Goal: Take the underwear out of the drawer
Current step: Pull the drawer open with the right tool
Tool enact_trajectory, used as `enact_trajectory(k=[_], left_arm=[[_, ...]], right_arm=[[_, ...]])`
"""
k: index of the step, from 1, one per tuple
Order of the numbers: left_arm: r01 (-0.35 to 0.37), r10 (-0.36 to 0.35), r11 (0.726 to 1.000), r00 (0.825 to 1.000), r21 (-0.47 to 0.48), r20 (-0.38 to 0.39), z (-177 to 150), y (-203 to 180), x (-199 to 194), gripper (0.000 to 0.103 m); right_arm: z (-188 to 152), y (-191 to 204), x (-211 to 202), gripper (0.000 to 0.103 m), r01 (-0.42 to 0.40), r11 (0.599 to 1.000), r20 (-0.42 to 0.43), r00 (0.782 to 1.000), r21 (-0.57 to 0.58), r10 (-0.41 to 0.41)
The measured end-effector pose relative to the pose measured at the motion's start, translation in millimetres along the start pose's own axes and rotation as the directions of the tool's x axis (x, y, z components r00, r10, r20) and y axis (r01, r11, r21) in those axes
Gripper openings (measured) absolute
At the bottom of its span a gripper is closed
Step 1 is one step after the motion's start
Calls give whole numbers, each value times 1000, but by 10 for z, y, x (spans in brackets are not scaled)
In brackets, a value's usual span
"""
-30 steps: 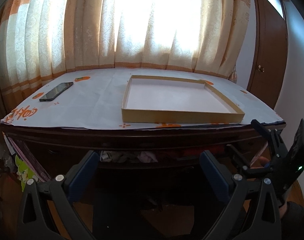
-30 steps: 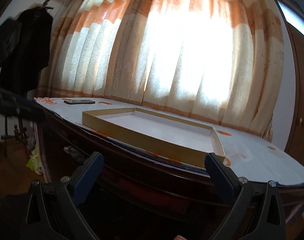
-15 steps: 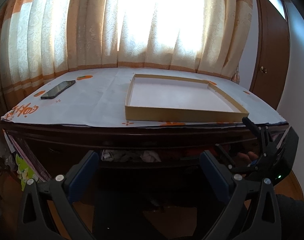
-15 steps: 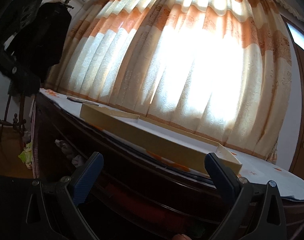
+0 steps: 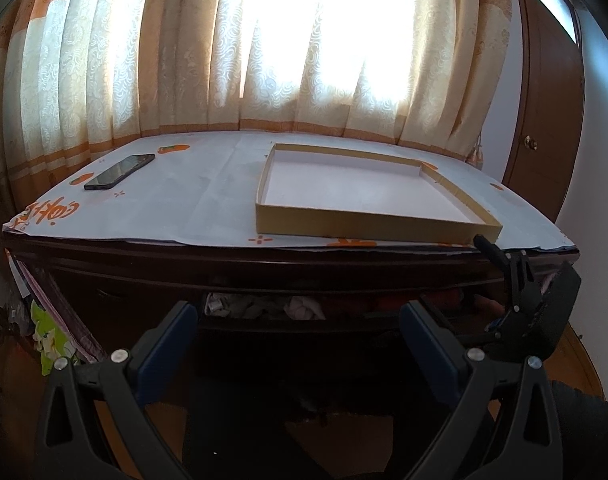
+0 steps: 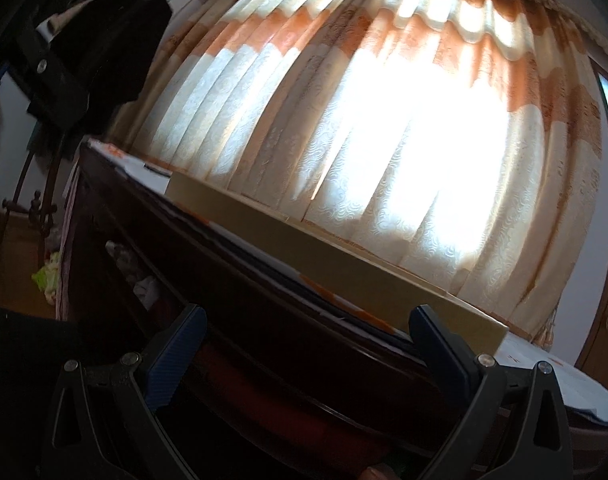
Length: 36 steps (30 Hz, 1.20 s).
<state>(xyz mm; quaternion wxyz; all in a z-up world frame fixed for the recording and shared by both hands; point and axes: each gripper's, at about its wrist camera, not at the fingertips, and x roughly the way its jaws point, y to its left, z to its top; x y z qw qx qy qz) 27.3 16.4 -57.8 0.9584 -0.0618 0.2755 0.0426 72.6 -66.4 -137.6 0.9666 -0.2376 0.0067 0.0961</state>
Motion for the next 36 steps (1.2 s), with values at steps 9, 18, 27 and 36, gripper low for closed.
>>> enact_trajectory(k=[9, 18, 27, 36], left_arm=[[0, 0, 1000, 1000, -1, 3, 3, -1, -4, 103], [1, -1, 1000, 1000, 11, -17, -4, -39, 19, 103], [-1, 1, 1000, 1000, 10, -25, -1, -31, 43, 103], [3, -3, 1000, 999, 11, -33, -21, -35, 56, 103]], right_arm=[[-8, 5, -1, 102, -16, 1000, -29, 999, -27, 15], [33, 5, -90, 102, -19, 1000, -51, 999, 4, 19], [70, -5, -133, 102, -14, 1000, -95, 995, 28, 16], [80, 6, -181, 102, -21, 1000, -154, 988, 23, 24]])
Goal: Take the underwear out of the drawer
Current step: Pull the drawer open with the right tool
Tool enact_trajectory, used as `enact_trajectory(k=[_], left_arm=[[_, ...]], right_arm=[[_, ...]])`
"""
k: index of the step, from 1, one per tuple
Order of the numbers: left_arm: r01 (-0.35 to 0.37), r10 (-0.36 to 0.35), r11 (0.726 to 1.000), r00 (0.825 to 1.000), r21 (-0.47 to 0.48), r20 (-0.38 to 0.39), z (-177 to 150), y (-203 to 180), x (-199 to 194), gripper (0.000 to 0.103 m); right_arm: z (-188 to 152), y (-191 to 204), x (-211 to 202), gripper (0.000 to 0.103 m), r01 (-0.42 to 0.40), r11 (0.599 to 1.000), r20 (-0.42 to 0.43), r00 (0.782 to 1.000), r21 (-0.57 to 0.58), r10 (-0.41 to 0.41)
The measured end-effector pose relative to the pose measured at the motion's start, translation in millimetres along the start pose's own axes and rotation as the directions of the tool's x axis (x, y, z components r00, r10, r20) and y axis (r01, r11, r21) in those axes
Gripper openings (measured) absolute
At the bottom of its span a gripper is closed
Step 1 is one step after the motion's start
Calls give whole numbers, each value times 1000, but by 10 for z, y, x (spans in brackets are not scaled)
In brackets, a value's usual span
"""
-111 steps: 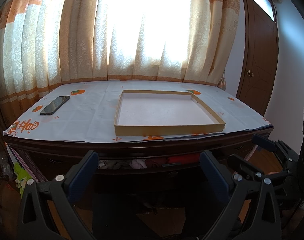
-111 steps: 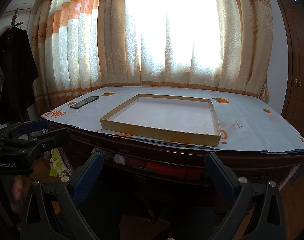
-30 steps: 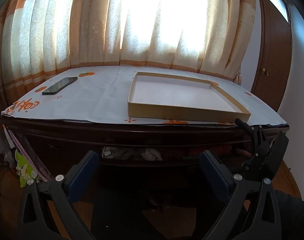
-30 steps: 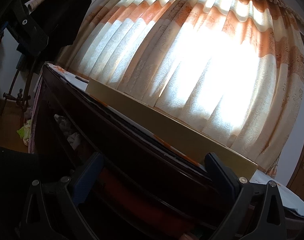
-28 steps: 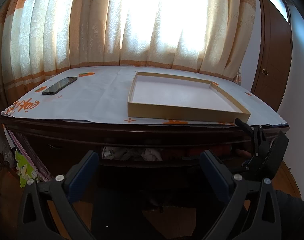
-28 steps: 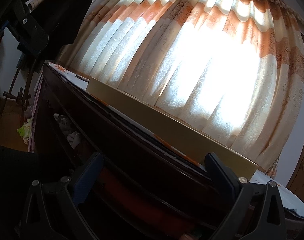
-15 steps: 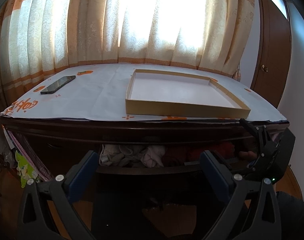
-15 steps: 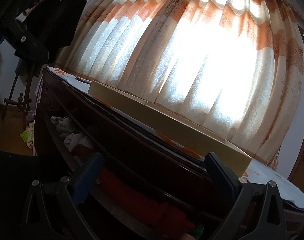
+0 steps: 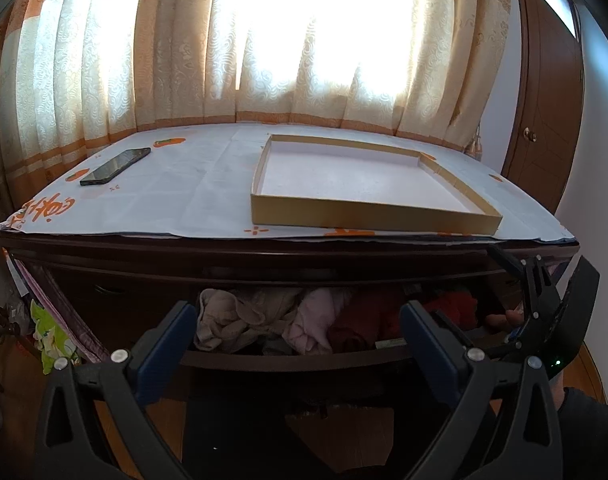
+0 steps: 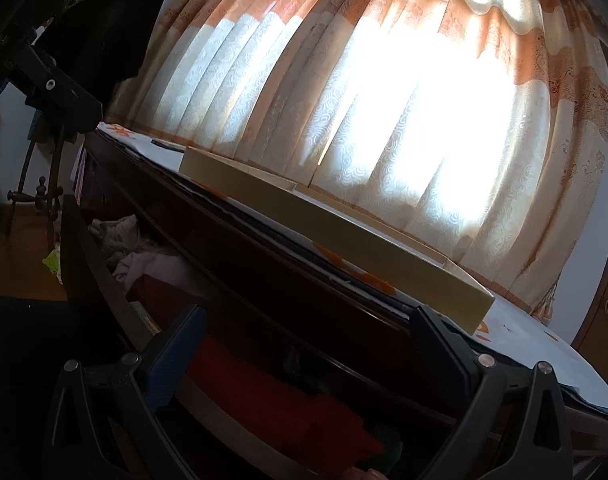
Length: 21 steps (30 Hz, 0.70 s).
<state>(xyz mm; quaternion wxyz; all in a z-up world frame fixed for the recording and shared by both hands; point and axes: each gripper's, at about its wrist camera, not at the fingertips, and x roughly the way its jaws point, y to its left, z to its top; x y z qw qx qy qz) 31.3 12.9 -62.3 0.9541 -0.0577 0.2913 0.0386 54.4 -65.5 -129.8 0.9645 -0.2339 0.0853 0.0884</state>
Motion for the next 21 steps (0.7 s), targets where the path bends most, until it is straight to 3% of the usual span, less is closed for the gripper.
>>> enact_trajectory(k=[21], left_arm=[[2, -2, 1000, 1000, 14, -23, -8, -44, 26, 103]], right_arm=[[33, 27, -242, 102, -16, 1000, -62, 998, 17, 17]])
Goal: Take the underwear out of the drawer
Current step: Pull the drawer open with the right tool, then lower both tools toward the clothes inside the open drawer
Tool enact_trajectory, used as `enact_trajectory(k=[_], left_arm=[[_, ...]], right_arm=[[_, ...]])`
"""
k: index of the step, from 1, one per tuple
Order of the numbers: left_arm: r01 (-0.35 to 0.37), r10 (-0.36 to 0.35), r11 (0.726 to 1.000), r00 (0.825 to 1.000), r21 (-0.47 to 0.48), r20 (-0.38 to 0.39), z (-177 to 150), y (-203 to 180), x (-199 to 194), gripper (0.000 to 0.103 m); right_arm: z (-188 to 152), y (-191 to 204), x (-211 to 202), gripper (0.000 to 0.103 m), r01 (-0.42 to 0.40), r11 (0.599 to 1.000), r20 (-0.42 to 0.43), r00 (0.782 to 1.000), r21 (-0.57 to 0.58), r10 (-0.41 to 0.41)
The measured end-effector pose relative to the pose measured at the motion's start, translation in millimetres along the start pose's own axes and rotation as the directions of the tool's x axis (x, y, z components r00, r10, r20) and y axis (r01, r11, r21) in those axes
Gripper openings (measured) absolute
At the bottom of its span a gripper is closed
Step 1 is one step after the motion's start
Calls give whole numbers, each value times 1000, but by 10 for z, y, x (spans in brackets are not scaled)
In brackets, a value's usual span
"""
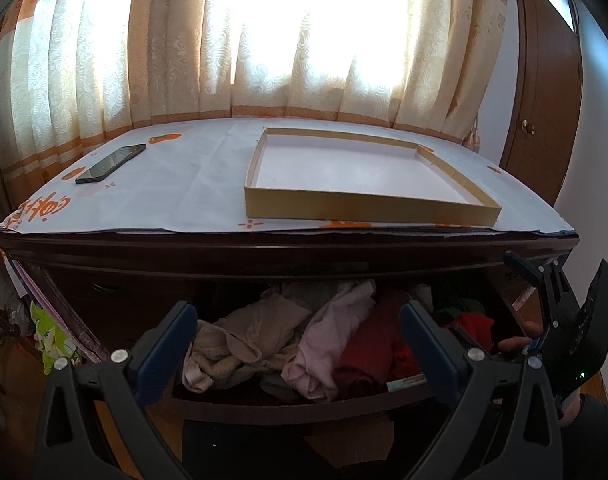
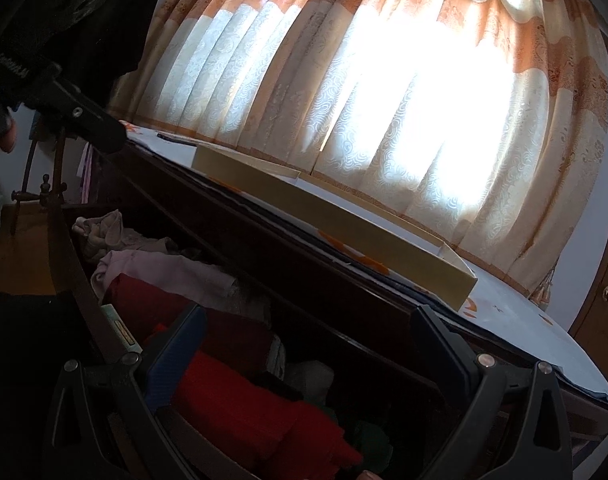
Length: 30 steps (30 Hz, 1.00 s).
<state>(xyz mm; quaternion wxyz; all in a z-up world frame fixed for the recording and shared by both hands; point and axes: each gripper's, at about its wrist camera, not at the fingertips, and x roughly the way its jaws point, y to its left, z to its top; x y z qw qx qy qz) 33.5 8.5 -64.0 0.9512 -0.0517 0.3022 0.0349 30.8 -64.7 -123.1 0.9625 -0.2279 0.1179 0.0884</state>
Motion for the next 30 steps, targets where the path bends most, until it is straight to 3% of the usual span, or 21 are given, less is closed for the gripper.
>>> enact_trajectory(k=[30], left_arm=[[-3, 3, 1000, 1000, 3, -3, -2, 5, 0, 103]], right_arm=[[29, -96, -71, 102, -77, 996, -132, 988, 55, 83]])
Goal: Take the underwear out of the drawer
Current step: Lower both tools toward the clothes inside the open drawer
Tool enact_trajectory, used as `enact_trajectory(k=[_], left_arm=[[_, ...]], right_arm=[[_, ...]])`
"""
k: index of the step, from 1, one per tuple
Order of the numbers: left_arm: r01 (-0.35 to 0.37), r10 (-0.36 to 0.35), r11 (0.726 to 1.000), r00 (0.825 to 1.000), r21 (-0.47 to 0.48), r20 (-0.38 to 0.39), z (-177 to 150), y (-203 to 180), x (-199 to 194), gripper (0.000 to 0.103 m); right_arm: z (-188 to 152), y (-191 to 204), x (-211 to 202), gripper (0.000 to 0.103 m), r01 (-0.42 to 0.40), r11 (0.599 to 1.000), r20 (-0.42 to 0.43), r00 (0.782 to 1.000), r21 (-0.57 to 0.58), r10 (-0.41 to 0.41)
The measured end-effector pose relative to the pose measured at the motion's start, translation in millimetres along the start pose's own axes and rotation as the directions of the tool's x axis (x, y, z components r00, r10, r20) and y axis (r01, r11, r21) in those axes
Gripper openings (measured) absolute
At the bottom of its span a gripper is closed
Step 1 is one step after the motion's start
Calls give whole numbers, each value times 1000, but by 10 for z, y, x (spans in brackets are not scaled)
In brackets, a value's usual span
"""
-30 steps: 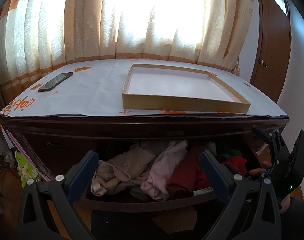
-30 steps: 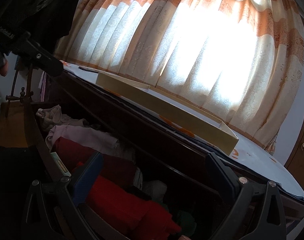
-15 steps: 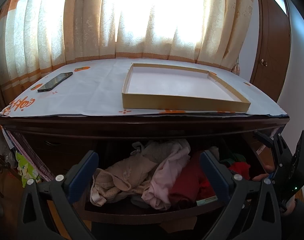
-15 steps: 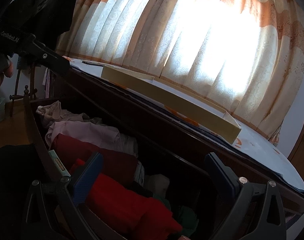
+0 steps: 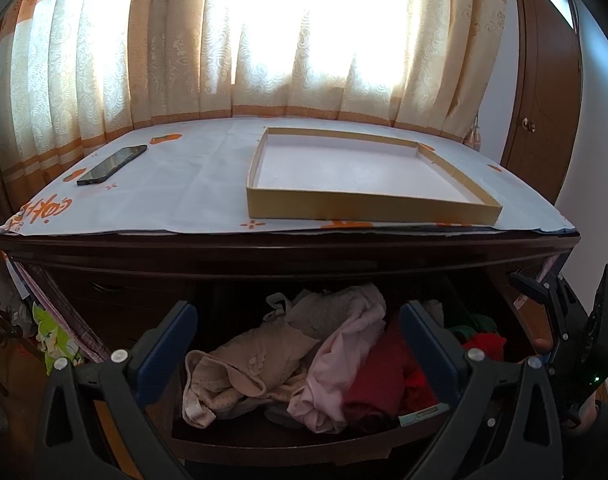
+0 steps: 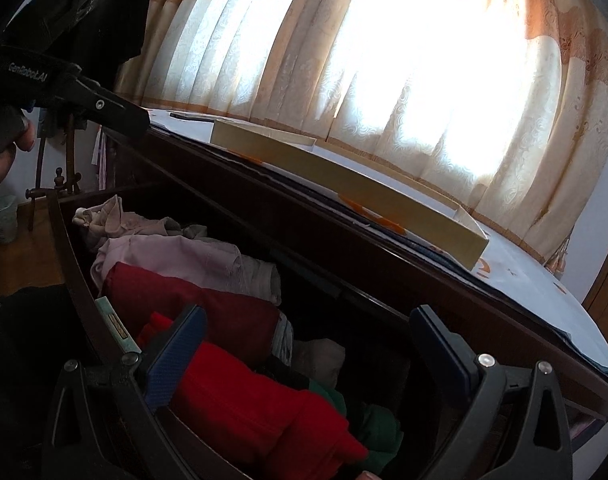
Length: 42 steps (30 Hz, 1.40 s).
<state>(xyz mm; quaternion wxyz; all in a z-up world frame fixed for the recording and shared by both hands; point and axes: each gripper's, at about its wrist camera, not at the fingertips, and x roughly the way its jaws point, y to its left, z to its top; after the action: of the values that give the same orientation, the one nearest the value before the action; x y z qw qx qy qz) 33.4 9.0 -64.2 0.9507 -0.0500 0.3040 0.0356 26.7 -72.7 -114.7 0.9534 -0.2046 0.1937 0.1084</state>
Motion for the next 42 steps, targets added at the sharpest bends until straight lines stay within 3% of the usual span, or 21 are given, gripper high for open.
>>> enact_trajectory(k=[23, 42], left_arm=[[-14, 14, 1000, 1000, 7, 6, 75, 70, -61, 103], [-39, 39, 999, 999, -3, 1, 175, 293, -44, 103]], right_arm=[[9, -103, 62, 102, -45, 999, -43, 998, 24, 46], [25, -132, 173, 102, -139, 990, -159, 977, 22, 141]])
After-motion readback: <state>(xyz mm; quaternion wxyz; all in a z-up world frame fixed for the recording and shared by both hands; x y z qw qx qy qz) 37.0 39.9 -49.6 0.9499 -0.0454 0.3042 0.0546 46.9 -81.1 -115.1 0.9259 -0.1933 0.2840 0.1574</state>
